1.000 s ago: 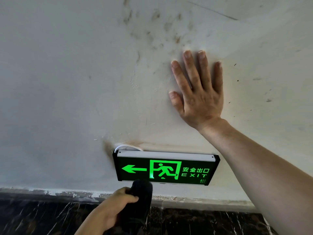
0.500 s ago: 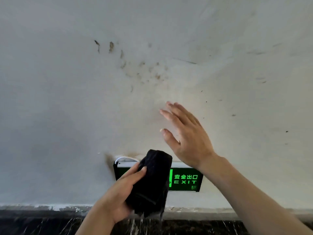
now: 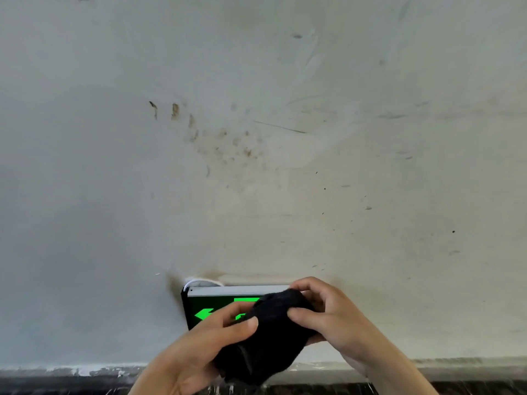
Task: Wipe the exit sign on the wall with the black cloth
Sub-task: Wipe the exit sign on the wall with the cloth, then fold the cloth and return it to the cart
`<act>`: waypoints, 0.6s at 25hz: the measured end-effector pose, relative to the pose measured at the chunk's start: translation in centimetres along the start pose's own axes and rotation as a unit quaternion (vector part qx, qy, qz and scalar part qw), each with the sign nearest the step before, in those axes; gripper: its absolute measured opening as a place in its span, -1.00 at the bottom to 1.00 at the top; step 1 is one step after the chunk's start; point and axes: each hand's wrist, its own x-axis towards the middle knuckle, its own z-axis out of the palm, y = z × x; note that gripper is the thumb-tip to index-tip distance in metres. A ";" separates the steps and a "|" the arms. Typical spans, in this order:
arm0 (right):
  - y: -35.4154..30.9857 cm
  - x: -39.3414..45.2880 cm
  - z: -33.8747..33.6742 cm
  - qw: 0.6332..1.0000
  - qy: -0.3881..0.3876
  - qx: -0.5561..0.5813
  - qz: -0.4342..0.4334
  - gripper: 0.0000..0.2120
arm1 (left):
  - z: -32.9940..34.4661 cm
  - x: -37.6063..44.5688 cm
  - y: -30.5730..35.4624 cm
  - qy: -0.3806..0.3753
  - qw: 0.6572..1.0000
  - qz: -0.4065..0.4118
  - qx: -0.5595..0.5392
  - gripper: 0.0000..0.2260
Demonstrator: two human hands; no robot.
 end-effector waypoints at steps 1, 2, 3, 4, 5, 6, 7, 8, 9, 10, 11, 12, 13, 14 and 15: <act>0.1 -0.1 -0.1 1.000 0.015 0.012 0.007 -0.77 | -0.1 0.0 -0.3 0.003 1.000 -0.009 -0.005 -0.60; 0.2 -0.2 -0.1 0.999 0.028 0.021 0.012 -0.76 | -0.2 0.1 -0.6 0.014 1.000 -0.012 -0.011 -0.58; 0.2 -0.3 -0.1 0.999 0.039 0.029 0.015 -0.75 | -0.2 0.2 -0.7 0.030 0.999 -0.012 -0.019 -0.55; 0.1 -0.3 -0.1 0.998 0.050 0.041 0.018 -0.75 | -0.1 0.2 -0.6 0.047 0.998 -0.009 -0.032 -0.55; -0.2 -0.2 0.0 0.996 0.062 0.056 0.022 -0.76 | 0.1 0.2 -0.2 0.063 0.997 -0.006 -0.048 -0.56; -0.7 -0.1 0.0 0.995 0.072 0.070 0.025 -0.76 | 0.3 0.2 0.4 0.075 0.995 -0.001 -0.063 -0.57; -1.3 -0.1 0.2 0.993 0.080 0.081 0.026 -0.76 | 0.5 0.0 1.0 0.086 0.993 0.005 -0.078 -0.59; -2.1 0.0 0.4 0.992 0.088 0.090 0.026 -0.75 | 0.8 -0.2 1.8 0.094 0.991 0.013 -0.092 -0.60; -3.2 0.0 0.4 0.990 0.098 0.097 0.026 -0.75 | 1.1 -0.5 3.0 0.101 0.989 0.019 -0.105 -0.59; -4.6 0.1 0.3 0.989 0.108 0.102 0.027 -0.74 | 1.5 -0.8 4.4 0.105 0.988 0.025 -0.115 -0.58; -6.1 -0.1 0.3 0.987 0.116 0.104 0.026 -0.73 | 2.1 -1.2 5.8 0.107 0.986 0.031 -0.124 -0.58; -7.8 -0.3 0.1 0.986 0.122 0.108 0.026 -0.72 | 2.7 -1.7 7.4 0.106 0.984 0.038 -0.136 -0.59; -9.7 -0.7 -0.2 0.985 0.129 0.113 0.027 -0.72 | 3.3 -2.2 9.2 0.108 0.982 0.043 -0.148 -0.60; -11.8 -1.0 -0.6 0.983 0.135 0.119 0.027 -0.72 | 4.1 -2.8 11.1 0.110 0.980 0.046 -0.157 -0.61; -13.9 -1.5 -0.9 0.982 0.142 0.124 0.027 -0.72 | 4.9 -3.5 13.0 0.112 0.979 0.049 -0.161 -0.61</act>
